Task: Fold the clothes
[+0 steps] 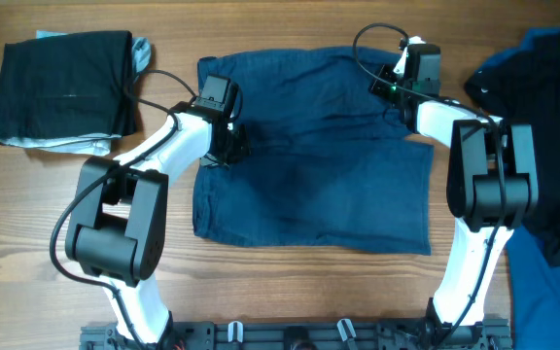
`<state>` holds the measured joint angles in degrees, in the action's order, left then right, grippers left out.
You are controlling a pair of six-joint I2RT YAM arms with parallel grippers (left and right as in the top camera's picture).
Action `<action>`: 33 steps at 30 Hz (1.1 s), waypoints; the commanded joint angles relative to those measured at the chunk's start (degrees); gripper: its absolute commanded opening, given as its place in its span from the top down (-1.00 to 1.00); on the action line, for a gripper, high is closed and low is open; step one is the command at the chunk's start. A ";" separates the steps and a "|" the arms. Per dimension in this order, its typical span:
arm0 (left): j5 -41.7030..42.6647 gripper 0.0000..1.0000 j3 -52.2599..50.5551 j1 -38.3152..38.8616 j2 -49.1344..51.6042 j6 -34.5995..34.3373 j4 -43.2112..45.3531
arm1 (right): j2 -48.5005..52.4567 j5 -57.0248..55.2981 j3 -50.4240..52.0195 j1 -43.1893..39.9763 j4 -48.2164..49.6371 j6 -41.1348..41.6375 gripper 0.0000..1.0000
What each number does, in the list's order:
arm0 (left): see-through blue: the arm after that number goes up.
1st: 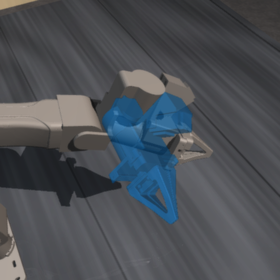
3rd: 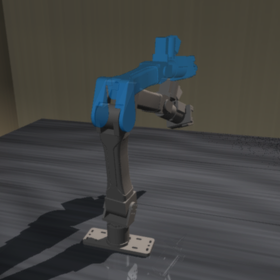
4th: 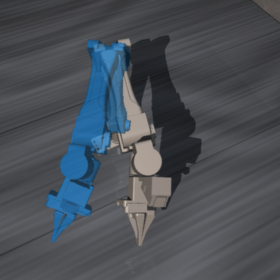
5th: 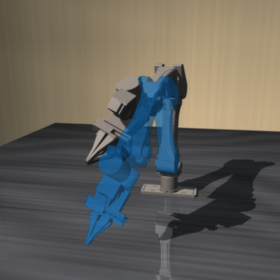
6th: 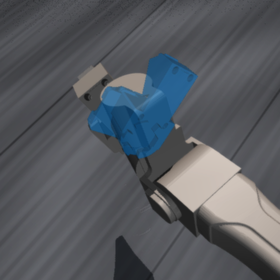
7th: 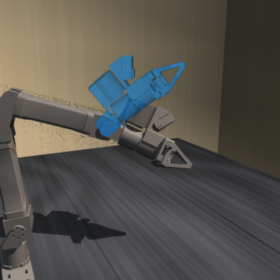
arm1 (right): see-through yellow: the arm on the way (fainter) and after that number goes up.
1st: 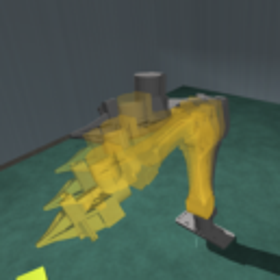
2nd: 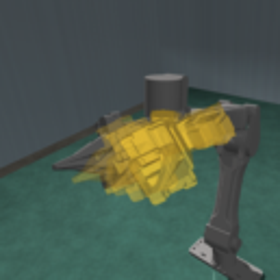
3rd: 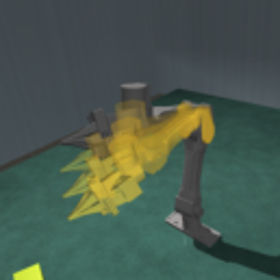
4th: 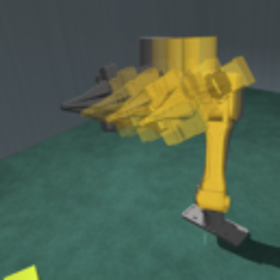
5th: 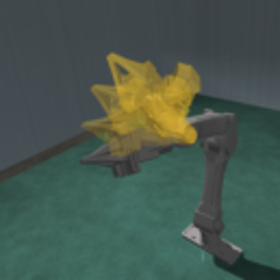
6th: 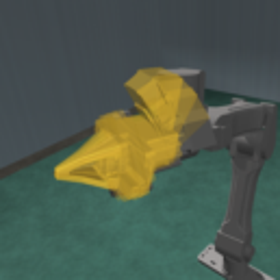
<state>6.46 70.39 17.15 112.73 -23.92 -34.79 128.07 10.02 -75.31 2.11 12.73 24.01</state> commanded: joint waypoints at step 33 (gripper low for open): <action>-4.02 0.83 -1.07 -0.92 2.91 -0.55 -0.59 | 9.53 -10.27 -3.76 0.13 18.80 -0.07 0.91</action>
<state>6.46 70.41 17.15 112.73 -23.94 -34.76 134.08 0.80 -76.40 2.11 30.96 24.01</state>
